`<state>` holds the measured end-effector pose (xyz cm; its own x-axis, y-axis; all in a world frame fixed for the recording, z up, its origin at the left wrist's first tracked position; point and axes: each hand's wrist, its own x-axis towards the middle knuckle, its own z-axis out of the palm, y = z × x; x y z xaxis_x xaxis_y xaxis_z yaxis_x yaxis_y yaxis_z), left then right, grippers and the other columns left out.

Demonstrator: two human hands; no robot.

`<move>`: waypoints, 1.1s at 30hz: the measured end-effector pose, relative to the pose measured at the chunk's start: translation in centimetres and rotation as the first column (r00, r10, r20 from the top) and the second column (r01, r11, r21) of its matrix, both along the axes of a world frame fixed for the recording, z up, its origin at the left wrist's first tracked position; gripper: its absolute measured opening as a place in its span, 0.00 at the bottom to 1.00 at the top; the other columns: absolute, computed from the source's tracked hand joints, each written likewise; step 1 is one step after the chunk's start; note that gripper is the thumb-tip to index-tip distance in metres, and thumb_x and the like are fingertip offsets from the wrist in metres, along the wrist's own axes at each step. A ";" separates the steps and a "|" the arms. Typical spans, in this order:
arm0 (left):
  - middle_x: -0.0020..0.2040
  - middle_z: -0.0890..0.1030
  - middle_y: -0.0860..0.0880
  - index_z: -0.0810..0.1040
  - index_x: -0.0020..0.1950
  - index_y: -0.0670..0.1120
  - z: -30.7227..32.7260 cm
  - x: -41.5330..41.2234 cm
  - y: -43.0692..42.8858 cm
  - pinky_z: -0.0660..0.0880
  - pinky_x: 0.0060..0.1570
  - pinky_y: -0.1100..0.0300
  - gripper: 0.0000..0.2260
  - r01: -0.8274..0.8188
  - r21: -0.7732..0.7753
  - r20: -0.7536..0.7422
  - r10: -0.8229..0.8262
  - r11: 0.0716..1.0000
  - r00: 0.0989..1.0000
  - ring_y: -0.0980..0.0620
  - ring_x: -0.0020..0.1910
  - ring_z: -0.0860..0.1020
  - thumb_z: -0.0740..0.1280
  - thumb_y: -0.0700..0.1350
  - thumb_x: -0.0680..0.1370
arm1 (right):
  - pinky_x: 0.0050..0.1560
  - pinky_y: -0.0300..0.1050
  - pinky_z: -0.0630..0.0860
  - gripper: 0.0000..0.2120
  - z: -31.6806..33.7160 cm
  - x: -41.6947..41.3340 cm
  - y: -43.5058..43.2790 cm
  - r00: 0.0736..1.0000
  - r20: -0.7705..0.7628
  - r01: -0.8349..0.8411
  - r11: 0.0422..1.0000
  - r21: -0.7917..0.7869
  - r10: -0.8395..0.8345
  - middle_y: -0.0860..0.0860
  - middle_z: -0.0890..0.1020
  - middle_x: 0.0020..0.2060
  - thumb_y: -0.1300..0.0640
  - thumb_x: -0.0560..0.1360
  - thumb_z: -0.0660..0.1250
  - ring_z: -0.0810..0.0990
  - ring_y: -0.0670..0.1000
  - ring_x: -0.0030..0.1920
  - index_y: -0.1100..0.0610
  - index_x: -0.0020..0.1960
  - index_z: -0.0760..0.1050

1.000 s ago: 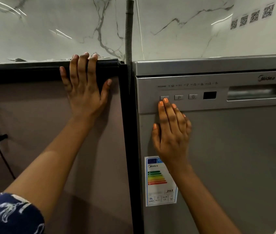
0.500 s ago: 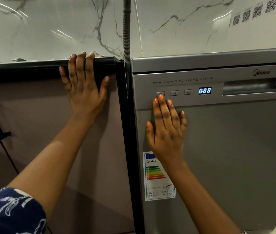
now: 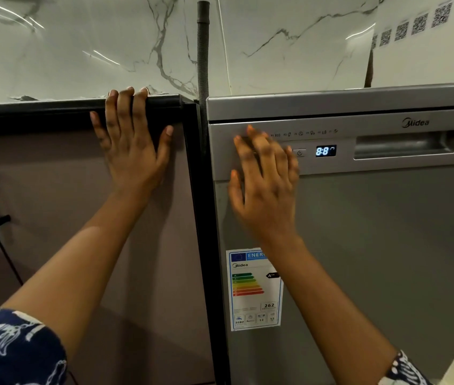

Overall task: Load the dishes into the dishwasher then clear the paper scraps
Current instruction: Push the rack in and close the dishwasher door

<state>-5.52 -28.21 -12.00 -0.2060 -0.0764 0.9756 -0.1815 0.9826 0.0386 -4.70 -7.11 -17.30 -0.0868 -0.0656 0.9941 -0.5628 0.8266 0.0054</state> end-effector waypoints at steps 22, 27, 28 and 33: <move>0.77 0.60 0.45 0.56 0.78 0.47 -0.1 -0.2 -0.6 0.36 0.73 0.53 0.29 -0.007 -0.023 0.000 0.007 1.000 1.000 0.46 0.77 0.53 0.49 0.61 0.81 | 0.73 0.56 0.50 0.27 5.0 -2.5 -3.4 0.998 -0.050 0.040 0.999 0.006 -0.039 0.55 0.69 0.70 0.48 0.76 0.60 0.64 0.55 0.72 0.58 0.72 0.65; 0.76 0.61 0.45 0.57 0.77 0.48 -0.1 0.1 -0.5 0.37 0.73 0.52 0.29 0.019 -0.007 0.010 -0.019 1.000 1.000 0.46 0.77 0.53 0.49 0.61 0.81 | 0.71 0.57 0.54 0.26 5.4 -1.8 -3.5 0.999 -0.046 0.012 1.000 -0.020 -0.013 0.55 0.74 0.65 0.49 0.73 0.63 0.67 0.55 0.69 0.57 0.69 0.69; 0.76 0.61 0.45 0.57 0.77 0.48 -0.1 0.2 -0.4 0.38 0.73 0.51 0.28 0.027 0.000 0.013 -0.027 1.000 1.000 0.46 0.77 0.53 0.50 0.61 0.81 | 0.71 0.56 0.55 0.25 5.5 -1.6 -3.3 0.999 -0.039 -0.021 1.000 -0.023 0.020 0.54 0.75 0.65 0.49 0.73 0.62 0.68 0.54 0.69 0.57 0.68 0.70; 0.73 0.65 0.45 0.63 0.74 0.47 0.6 1.2 1.1 0.45 0.74 0.45 0.25 0.075 0.085 0.005 -0.076 0.994 0.997 0.45 0.75 0.57 0.53 0.59 0.80 | 0.66 0.48 0.57 0.22 7.1 -1.5 -0.3 0.997 -0.044 -0.050 0.985 0.168 0.058 0.51 0.77 0.62 0.51 0.75 0.59 0.72 0.52 0.64 0.54 0.67 0.72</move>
